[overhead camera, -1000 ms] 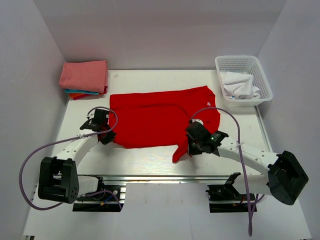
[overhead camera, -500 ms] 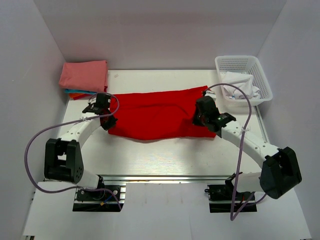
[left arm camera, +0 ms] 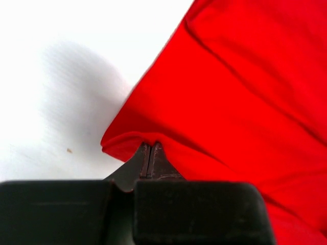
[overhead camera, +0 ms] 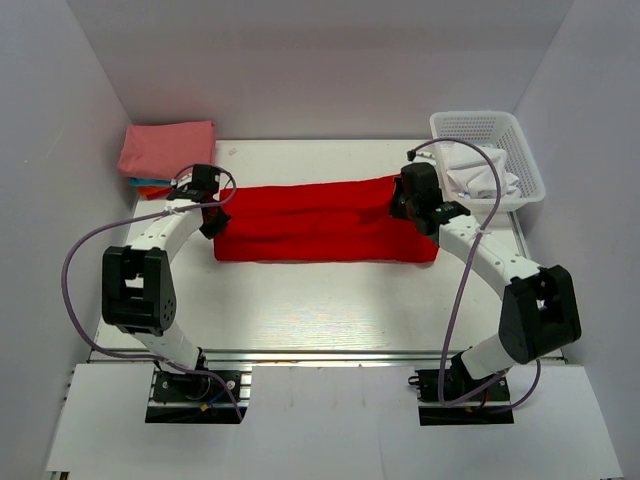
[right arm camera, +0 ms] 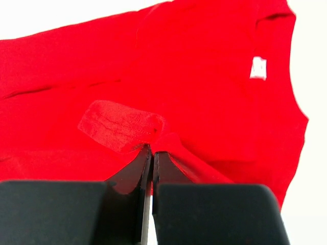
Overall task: Fold and stack the t-shirts
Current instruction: Fold the other side of the tshirt into a rectangle
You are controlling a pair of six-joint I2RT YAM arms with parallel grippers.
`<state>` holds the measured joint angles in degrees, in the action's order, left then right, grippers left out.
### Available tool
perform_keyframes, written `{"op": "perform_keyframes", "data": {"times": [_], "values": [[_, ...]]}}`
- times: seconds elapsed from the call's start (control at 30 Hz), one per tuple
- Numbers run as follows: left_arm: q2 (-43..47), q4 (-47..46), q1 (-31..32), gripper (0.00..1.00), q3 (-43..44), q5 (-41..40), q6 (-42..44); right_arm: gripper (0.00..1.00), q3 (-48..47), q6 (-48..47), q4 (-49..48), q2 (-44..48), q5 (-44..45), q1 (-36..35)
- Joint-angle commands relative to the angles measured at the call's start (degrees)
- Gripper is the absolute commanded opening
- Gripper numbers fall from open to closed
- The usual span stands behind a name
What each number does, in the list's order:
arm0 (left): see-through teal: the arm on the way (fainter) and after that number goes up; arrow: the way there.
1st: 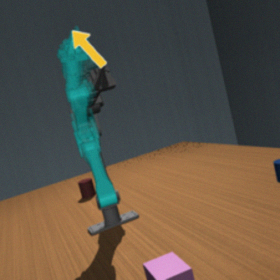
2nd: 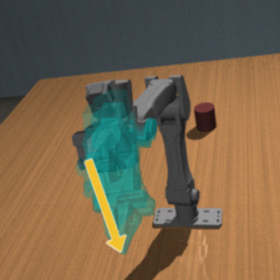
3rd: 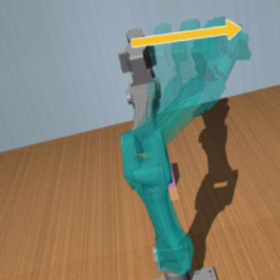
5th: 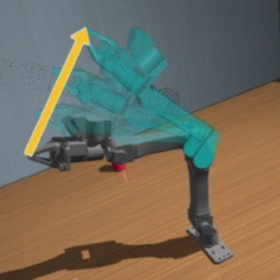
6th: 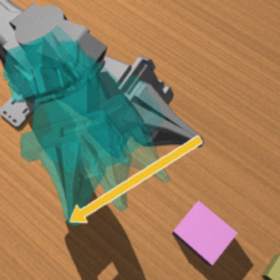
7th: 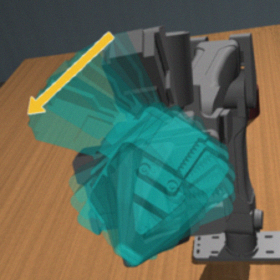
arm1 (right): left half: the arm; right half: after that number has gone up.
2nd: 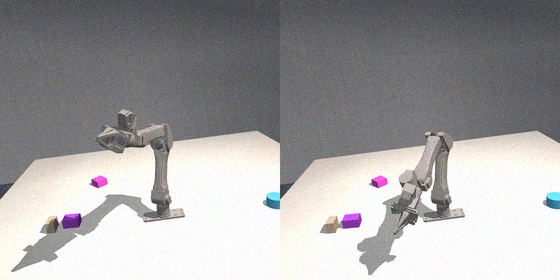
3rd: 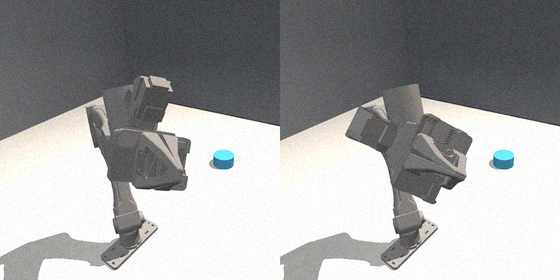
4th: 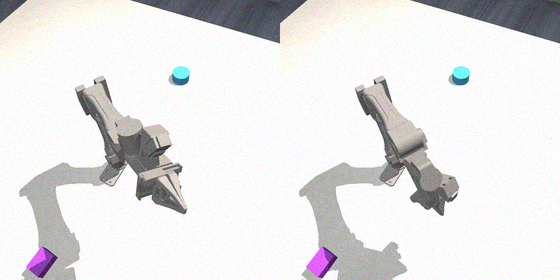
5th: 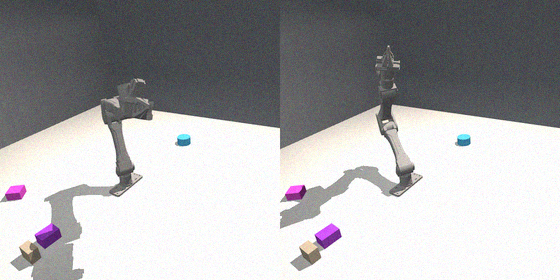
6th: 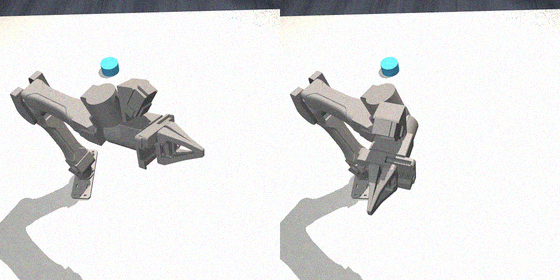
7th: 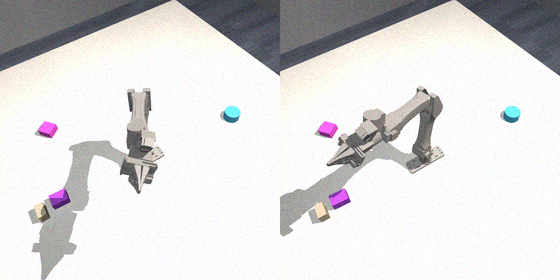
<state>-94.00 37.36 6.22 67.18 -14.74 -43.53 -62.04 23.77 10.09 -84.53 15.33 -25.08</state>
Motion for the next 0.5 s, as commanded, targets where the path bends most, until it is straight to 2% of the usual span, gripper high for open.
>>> {"op": "perform_keyframes", "data": {"times": [0.0,0.27,0.47], "values": [[-1.3,-0.1,-1.1,0.00,4.5,-2.1,-0.2,0.00,-4.0,-5.0,-5.0,-1.3,-0.8,1.4],[-7.2,-0.6,-2.2,0.00,8.8,-2.1,-0.2,0.00,-9.9,-7.5,-7.7,-10.5,-6.5,5.3],[-12.5,-3.1,-2.7,0.00,12.4,-1.6,2.5,0.00,-18.6,-9.6,-5.4,-18.4,-10.1,7.1]]}}
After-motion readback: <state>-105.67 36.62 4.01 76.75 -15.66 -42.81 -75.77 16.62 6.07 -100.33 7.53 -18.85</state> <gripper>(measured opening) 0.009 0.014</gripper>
